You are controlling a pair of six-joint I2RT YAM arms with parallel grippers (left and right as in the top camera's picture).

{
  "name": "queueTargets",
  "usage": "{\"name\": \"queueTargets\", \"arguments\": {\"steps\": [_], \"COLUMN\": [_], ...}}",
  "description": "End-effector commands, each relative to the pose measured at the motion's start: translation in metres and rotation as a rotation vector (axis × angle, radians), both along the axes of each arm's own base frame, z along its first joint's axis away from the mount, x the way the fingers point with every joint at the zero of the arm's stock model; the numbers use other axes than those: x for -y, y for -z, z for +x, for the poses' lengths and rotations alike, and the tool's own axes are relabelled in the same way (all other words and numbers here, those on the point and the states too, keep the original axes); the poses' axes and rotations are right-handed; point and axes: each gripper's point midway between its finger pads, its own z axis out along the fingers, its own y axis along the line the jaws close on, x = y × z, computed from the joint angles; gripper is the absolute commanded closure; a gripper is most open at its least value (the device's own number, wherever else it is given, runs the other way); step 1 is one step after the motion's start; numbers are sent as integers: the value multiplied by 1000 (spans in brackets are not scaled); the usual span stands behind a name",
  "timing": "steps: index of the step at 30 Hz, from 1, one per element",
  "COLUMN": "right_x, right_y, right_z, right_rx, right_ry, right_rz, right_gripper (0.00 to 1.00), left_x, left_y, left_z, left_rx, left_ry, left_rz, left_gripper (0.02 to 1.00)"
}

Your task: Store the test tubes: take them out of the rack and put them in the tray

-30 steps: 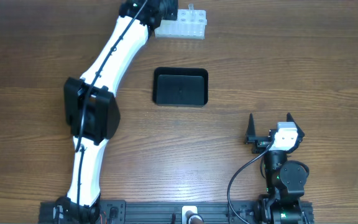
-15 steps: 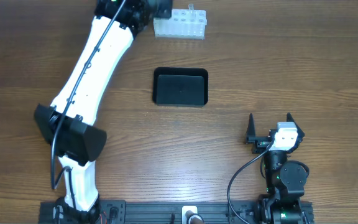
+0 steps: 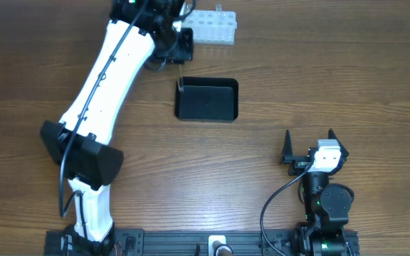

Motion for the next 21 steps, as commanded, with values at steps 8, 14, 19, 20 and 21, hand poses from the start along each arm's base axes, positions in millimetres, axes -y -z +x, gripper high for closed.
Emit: {"name": "queueTargets", "arguments": {"steps": [8, 14, 19, 20, 21], "right_x": [0, 0, 0, 0, 0], "right_y": [1, 1, 1, 1, 1], "right_z": [0, 0, 0, 0, 0], "right_rx": [0, 0, 0, 0, 0], "right_ry": [-4, -4, -4, -4, -4], "right_rz": [7, 7, 7, 7, 7], "right_gripper": [9, 9, 9, 9, 7], "left_x": [12, 15, 20, 21, 21], "left_y": [87, 112, 129, 131, 135], "left_z": [-1, 2, 3, 2, 1], "left_rx": [-213, -249, -282, -291, -301], "left_ry": [-3, -23, -22, -21, -21], "left_rz": [53, 63, 49, 45, 45], "left_gripper": [978, 980, 980, 980, 978]}}
